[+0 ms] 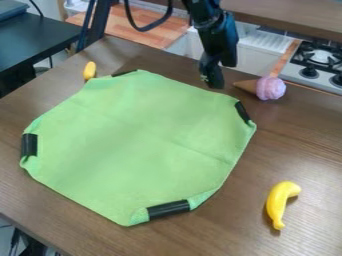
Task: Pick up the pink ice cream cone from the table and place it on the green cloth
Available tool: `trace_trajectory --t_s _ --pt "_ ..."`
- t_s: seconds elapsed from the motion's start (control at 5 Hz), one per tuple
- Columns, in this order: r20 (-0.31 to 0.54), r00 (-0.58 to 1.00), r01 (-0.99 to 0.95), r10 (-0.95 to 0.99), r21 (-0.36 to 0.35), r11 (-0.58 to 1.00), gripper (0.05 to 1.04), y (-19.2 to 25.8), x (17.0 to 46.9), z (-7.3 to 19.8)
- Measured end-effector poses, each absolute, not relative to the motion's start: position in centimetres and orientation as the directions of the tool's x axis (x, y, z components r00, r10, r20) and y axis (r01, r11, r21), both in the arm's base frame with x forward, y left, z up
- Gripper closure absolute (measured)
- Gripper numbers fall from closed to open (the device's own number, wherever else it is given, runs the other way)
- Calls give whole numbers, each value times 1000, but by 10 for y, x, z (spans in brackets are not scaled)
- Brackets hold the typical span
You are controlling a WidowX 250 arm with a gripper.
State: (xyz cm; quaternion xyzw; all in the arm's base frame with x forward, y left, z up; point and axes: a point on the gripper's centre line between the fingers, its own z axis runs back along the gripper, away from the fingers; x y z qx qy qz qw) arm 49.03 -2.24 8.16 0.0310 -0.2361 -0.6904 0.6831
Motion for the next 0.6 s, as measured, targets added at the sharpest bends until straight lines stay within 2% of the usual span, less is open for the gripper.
trace_trajectory --t_s 0.6 --pt "313 -73 918 -947 392 59 83 -44 504 88"
